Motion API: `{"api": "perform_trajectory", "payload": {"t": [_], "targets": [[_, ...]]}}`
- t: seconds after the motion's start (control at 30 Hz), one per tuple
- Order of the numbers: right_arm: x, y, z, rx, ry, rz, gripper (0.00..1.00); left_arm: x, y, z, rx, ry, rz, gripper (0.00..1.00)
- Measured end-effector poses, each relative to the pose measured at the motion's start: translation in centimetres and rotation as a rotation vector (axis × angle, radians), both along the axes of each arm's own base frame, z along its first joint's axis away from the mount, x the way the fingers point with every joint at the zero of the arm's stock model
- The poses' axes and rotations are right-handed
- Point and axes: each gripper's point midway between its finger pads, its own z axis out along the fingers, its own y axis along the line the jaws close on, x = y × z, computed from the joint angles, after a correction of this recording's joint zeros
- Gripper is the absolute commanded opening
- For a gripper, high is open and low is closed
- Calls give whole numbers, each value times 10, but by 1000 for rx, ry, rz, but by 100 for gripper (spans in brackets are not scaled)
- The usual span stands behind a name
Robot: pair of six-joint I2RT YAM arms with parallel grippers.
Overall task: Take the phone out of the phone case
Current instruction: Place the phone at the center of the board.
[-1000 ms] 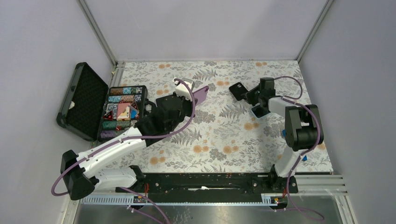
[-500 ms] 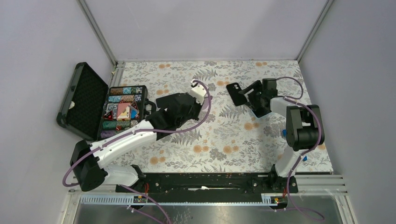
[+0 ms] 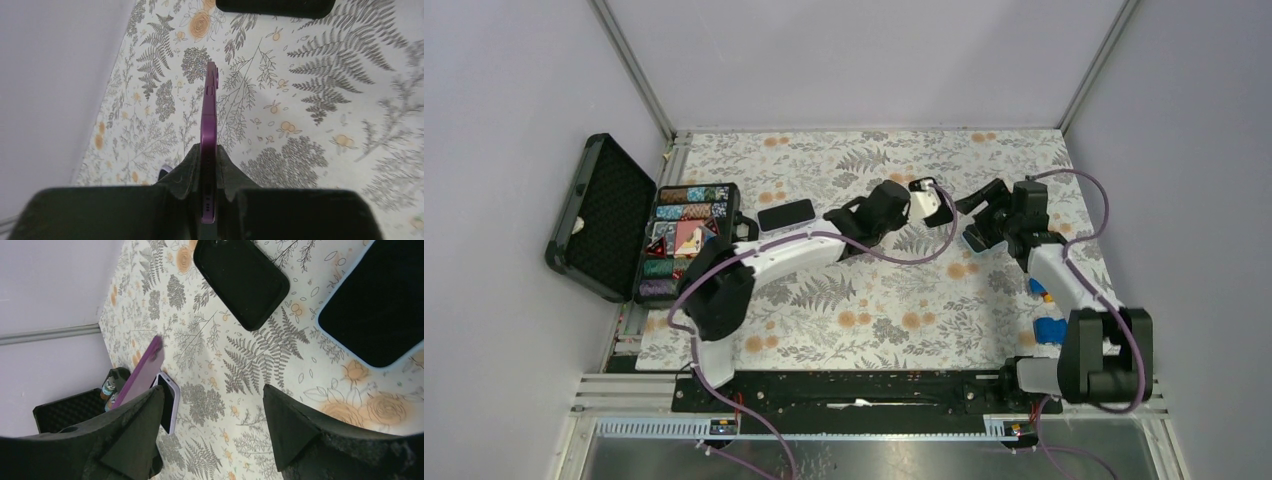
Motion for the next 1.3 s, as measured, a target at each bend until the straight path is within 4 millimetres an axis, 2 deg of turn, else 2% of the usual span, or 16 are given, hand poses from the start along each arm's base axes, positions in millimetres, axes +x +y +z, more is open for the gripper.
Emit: {"api": "perform_trajectory", "payload": {"t": [0.17, 0.33, 0.47, 0.67, 0.73, 0.83, 1.13, 1.3], "targets": [[-22, -12, 28, -36, -59, -12, 79, 24, -8, -37, 174, -42, -49, 0], [-35, -35, 48, -117, -109, -68, 79, 43, -13, -43, 279, -146, -84, 0], [-45, -51, 38, -185, -80, -104, 79, 55, -22, -45, 325, -208, -93, 0], [-61, -61, 13, -227, 4, -124, 79, 68, -32, -66, 385, -233, -76, 0], [-62, -62, 11, -230, 10, -123, 79, 68, -34, -78, 398, -219, -80, 2], [-63, -63, 11, -234, 10, -122, 79, 65, -33, -89, 414, -195, -83, 10], [-64, -65, 14, -240, -1, -125, 79, 64, -46, -85, 367, -180, -84, 18], [-65, -67, 14, -248, 3, -124, 79, 62, -52, -101, 379, -153, -105, 27]]}}
